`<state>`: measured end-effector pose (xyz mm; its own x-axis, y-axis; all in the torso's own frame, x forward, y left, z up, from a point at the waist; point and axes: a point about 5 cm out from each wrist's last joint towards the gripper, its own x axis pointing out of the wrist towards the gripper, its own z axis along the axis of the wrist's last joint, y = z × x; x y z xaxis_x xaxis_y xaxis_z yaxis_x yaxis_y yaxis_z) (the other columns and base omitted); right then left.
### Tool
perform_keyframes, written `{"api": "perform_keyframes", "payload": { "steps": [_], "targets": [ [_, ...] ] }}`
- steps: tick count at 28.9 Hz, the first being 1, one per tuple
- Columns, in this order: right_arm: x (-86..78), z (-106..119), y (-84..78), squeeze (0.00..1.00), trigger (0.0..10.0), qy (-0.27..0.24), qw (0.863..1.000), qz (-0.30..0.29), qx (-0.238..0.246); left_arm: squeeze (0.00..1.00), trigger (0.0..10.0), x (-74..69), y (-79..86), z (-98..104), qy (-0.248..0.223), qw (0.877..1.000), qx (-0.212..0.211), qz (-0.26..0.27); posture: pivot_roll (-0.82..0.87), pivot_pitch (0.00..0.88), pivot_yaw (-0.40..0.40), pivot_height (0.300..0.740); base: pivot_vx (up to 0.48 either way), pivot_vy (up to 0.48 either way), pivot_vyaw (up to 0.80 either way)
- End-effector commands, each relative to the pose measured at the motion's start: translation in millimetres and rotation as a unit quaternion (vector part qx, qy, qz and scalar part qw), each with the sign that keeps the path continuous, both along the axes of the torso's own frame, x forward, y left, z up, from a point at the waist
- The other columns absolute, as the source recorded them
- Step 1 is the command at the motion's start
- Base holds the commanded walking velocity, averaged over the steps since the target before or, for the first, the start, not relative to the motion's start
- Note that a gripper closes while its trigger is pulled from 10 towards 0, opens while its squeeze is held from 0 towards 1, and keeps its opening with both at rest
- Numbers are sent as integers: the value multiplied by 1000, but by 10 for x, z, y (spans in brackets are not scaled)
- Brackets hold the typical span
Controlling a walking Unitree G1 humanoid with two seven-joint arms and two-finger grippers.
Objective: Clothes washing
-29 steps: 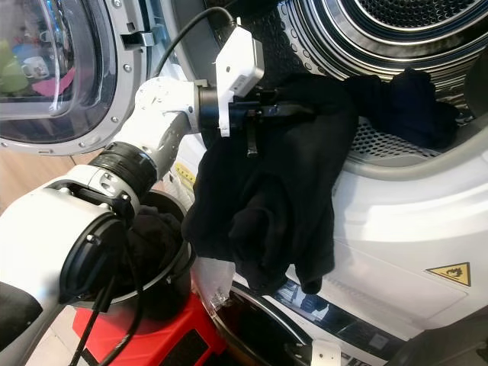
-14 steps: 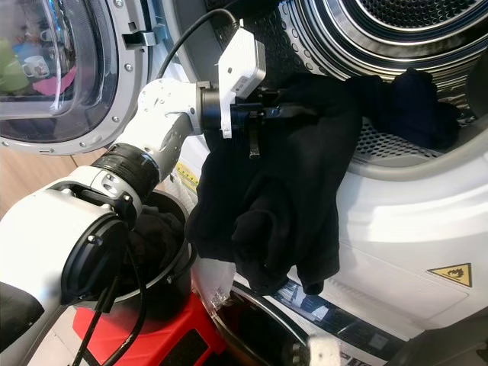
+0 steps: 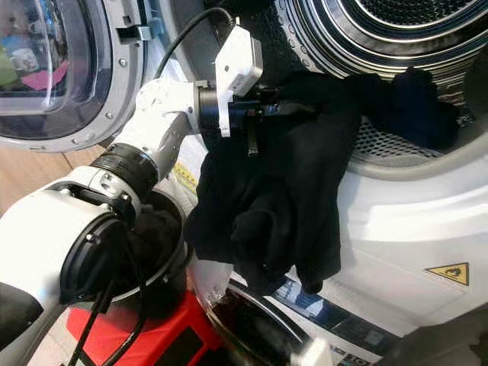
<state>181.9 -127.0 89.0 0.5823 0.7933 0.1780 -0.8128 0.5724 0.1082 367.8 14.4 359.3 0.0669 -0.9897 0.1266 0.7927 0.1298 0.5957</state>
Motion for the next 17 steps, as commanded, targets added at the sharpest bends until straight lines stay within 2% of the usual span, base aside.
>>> {"api": "perform_keyframes", "payload": {
  "steps": [1,5,10,13,17],
  "targets": [
    [0,145,63,0,10000,-13,1000,12,23,0,10000,-5,11,8,-4,1000,2,-2,10,111,13,740,0,0,0],
    [51,311,136,0,10000,-38,998,25,39,0,10000,-5,11,7,-4,1000,3,-2,12,112,12,740,0,0,0],
    [5,330,218,0,10000,-8,997,57,41,0,10000,-3,14,1,-4,1000,5,-2,17,109,11,740,0,0,0],
    [0,406,310,0,10000,-12,995,79,50,0,10000,-3,16,-1,-4,1000,6,-3,19,109,11,740,0,0,0],
    [43,427,348,0,10000,-17,995,81,52,0,10000,-4,15,-3,-4,1000,7,-3,19,105,14,740,0,0,0]
  ]
}}
